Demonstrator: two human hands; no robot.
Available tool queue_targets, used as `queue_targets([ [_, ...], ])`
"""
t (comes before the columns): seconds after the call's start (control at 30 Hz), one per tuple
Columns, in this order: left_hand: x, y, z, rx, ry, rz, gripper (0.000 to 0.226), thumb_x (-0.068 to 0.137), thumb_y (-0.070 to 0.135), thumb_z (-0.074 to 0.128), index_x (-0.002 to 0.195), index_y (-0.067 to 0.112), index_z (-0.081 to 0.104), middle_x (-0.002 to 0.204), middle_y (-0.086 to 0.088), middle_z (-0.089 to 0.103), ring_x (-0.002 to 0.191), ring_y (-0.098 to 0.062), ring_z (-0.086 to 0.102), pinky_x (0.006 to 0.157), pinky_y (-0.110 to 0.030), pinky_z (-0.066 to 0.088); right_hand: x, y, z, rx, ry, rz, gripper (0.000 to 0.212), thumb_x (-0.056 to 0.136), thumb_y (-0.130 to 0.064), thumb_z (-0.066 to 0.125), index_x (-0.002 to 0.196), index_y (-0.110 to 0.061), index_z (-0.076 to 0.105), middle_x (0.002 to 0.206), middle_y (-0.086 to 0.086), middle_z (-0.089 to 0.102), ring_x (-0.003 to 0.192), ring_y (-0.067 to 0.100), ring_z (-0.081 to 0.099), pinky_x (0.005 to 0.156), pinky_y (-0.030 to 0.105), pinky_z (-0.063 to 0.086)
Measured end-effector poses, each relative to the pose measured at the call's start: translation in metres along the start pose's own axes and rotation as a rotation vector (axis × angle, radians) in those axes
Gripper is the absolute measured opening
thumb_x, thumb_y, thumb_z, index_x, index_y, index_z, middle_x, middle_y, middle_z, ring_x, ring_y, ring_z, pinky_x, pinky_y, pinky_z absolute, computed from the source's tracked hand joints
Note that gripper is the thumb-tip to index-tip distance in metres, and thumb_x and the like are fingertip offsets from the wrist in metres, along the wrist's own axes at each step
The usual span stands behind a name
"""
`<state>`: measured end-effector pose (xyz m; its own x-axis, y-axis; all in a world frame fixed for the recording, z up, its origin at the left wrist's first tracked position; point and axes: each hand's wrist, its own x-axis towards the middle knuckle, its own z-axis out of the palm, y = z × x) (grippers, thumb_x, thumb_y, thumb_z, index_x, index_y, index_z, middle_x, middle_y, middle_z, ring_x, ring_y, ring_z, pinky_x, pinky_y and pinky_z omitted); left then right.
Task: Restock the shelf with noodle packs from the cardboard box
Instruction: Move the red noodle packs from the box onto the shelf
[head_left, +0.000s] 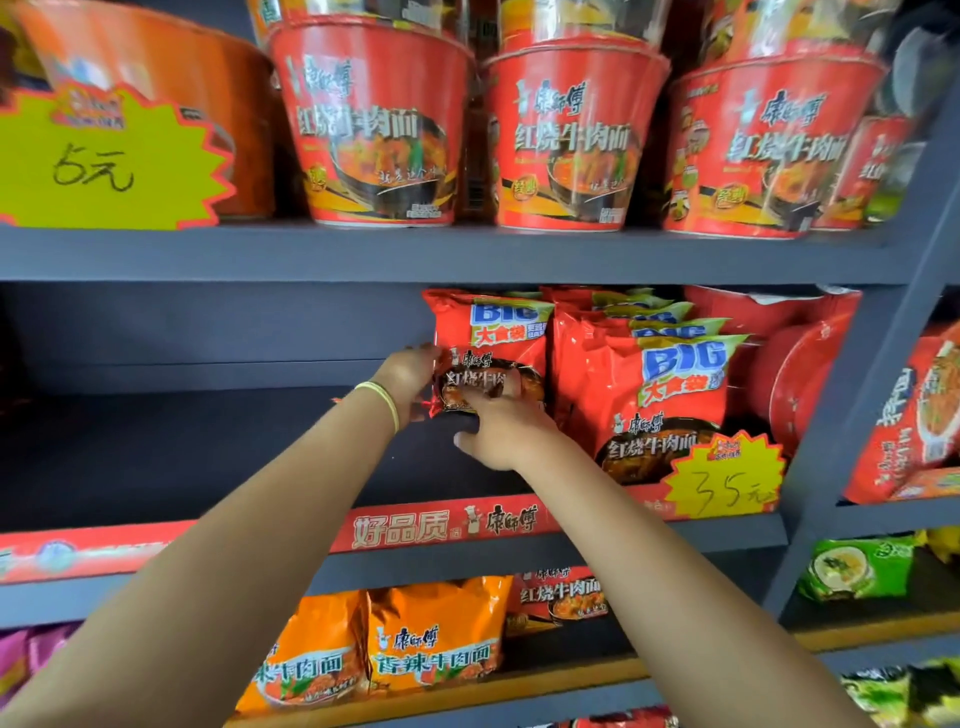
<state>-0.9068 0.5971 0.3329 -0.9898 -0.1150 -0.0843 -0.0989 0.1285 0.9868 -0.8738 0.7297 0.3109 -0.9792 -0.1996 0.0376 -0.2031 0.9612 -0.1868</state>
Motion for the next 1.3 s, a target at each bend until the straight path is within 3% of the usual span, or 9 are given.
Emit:
queue_targets([
  [0.1,-0.003,-0.008,0.0,0.011,-0.081,-0.076,0.023,0.1,0.037,0.043,0.104,0.018,0.056,0.091,-0.008,0.062,0.086,-0.025,0.058,0.079,-0.036,0.047,0.0,-0.003,0.005,-0.031,0.036,-0.013,0.06,0.095,-0.048,0.055,0.149,-0.035,0.033,0.157,0.016,0.004,0.136,0.045,0.033,0.109,0.046,0.041],
  [0.2,-0.002,-0.01,0.004,-0.177,-0.149,-0.067,0.019,0.101,0.03,0.044,0.098,0.016,0.057,0.077,-0.003,0.067,0.068,-0.018,0.064,0.062,-0.027,0.053,0.003,-0.004,0.005,-0.031,0.035,-0.02,0.057,0.094,-0.046,0.057,0.145,-0.029,0.039,0.15,0.016,0.012,0.127,0.042,0.045,0.107,0.042,0.041],
  [0.57,-0.011,-0.008,0.005,-0.022,-0.153,0.016,0.018,0.099,0.027,0.051,0.109,0.016,0.059,0.093,-0.007,0.064,0.075,-0.018,0.06,0.061,-0.026,0.05,0.003,0.0,0.0,0.023,0.003,-0.022,0.06,0.094,-0.043,0.058,0.147,-0.026,0.037,0.155,0.016,0.012,0.129,0.041,0.046,0.106,0.042,0.044],
  [0.73,-0.04,-0.004,-0.023,0.156,0.177,0.299,0.02,0.077,0.031,0.056,0.079,0.015,0.068,0.087,-0.013,0.069,0.078,-0.027,0.065,0.075,-0.035,0.049,-0.024,-0.014,-0.009,0.073,0.416,-0.189,0.026,0.094,-0.032,0.055,0.106,-0.011,0.063,0.115,0.009,0.057,0.105,0.033,0.059,0.08,0.036,0.048],
  [0.8,-0.072,-0.007,-0.043,0.056,0.316,0.394,0.021,0.088,0.016,0.053,0.078,0.018,0.071,0.077,-0.006,0.07,0.064,-0.021,0.066,0.063,-0.024,0.049,-0.038,-0.028,-0.008,0.153,0.591,-0.259,0.019,0.093,-0.026,0.053,0.082,-0.012,0.059,0.084,0.003,0.06,0.083,0.032,0.062,0.061,0.033,0.039],
  [0.9,-0.137,-0.027,-0.076,0.001,0.507,0.506,0.026,0.089,0.004,0.048,0.081,0.007,0.072,0.065,-0.007,0.064,0.048,-0.014,0.056,0.047,-0.016,0.043,-0.059,-0.063,0.002,0.39,0.673,-0.428,0.018,0.091,-0.024,0.053,0.08,-0.013,0.062,0.068,0.004,0.062,0.066,0.031,0.059,0.053,0.036,0.04],
  [1.07,-0.229,-0.117,-0.163,0.192,0.809,0.369,0.022,0.084,0.017,0.051,0.077,0.012,0.072,0.057,-0.001,0.061,0.049,-0.015,0.055,0.053,-0.025,0.047,-0.099,-0.159,0.058,0.696,0.413,-0.843,0.015,0.09,-0.023,0.053,0.082,-0.017,0.064,0.063,-0.005,0.058,0.061,0.019,0.056,0.057,0.035,0.045],
  [1.17,-0.287,-0.183,-0.232,0.587,0.857,0.021,0.03,0.084,0.037,0.051,0.084,0.014,0.07,0.076,-0.008,0.07,0.071,-0.027,0.067,0.068,-0.039,0.055,-0.122,-0.234,0.113,0.642,0.041,-0.958,0.02,0.09,-0.023,0.055,0.07,-0.021,0.057,0.059,-0.004,0.054,0.061,0.016,0.054,0.059,0.035,0.041],
  [1.3,-0.384,-0.253,-0.315,0.865,0.759,-0.455,0.021,0.097,0.028,0.053,0.105,0.016,0.07,0.094,-0.006,0.066,0.098,-0.028,0.067,0.073,-0.032,0.048,-0.17,-0.343,0.19,0.307,-0.27,-1.16,0.03,0.093,-0.024,0.054,0.064,-0.016,0.05,0.061,0.003,0.052,0.065,0.024,0.052,0.06,0.035,0.035],
])
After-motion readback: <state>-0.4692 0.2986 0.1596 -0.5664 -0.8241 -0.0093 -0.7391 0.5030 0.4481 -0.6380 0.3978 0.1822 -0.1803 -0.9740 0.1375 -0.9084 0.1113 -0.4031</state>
